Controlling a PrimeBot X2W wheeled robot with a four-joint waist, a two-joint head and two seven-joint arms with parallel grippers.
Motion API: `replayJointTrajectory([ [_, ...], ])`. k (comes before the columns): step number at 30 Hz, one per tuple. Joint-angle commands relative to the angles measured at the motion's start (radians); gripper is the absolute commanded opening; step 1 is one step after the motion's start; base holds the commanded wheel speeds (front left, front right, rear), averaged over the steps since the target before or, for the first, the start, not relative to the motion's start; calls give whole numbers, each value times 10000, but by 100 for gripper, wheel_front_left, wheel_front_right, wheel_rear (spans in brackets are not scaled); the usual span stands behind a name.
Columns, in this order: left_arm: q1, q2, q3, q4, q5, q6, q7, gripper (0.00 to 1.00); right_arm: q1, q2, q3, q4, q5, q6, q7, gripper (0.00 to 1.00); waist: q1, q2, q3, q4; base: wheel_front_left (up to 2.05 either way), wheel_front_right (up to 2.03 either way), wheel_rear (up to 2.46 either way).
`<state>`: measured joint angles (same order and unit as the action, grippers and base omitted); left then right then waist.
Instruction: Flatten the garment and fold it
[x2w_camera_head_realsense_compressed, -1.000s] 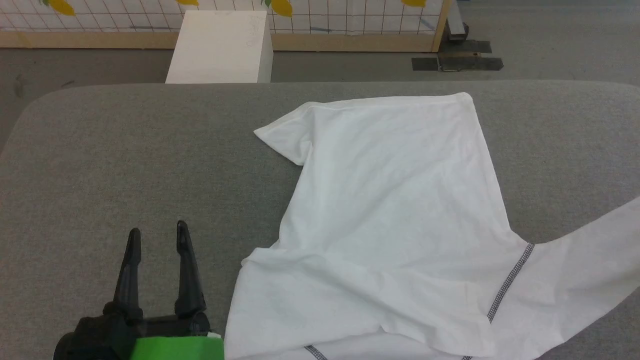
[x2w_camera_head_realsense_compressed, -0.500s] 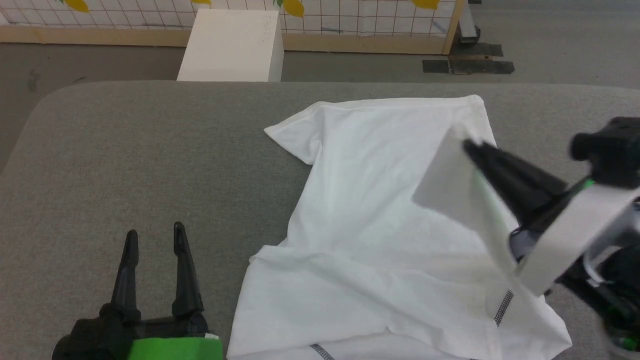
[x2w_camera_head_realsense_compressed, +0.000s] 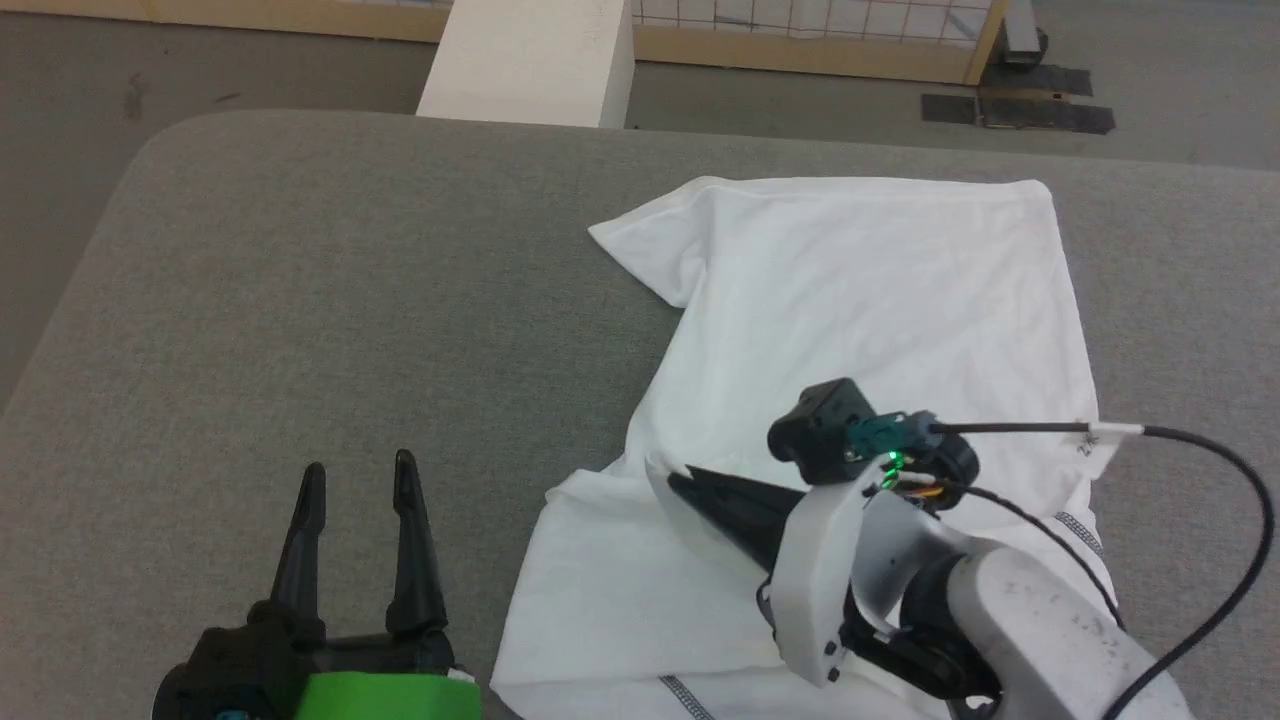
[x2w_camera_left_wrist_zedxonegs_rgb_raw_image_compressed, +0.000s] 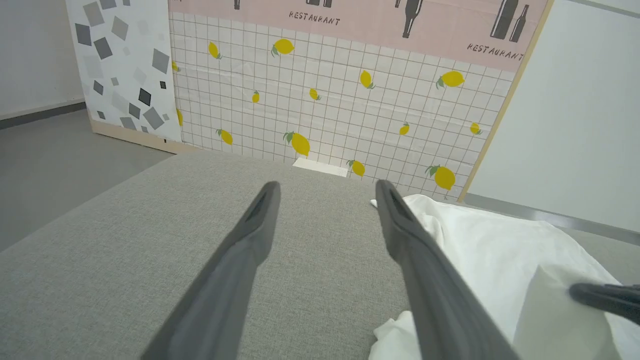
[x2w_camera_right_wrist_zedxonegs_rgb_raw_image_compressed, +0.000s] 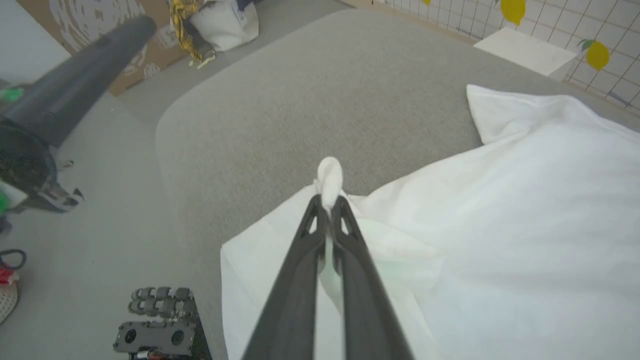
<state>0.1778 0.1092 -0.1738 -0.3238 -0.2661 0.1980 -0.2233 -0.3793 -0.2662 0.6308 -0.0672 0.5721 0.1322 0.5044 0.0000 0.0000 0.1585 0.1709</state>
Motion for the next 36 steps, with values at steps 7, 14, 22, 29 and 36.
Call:
replayJointTrajectory([
  [7, -243, -9, -61, 276, -61, -100, -124, 100, -421, 614, 899, 2529, -401, -15, -1363, 100, 0, 0, -50, 576, 0, 0, 0],
  [14, -74, 142, 0, 275, -65, -54, -21, 100, -685, 938, 597, 3203, -40, -15, -2172, 100, 0, 0, -406, 381, 0, 0, 0],
  [22, -28, 282, -44, 55, -44, -38, 199, 100, -187, -191, -2375, 1694, -108, -15, -2616, 100, 0, 0, -525, -285, 0, 0, 0],
  [29, -149, 324, -173, -7, 21, -57, 237, 100, 1638, -194, -6408, -330, -1210, -15, -2743, 100, 0, 0, -367, -873, 0, 0, 0],
  [36, -143, 341, -284, 219, -3, -132, 150, 100, 3829, 987, -8477, -1965, -2735, -15, -3199, 100, 0, 0, -207, -1286, 0, 0, 0],
])
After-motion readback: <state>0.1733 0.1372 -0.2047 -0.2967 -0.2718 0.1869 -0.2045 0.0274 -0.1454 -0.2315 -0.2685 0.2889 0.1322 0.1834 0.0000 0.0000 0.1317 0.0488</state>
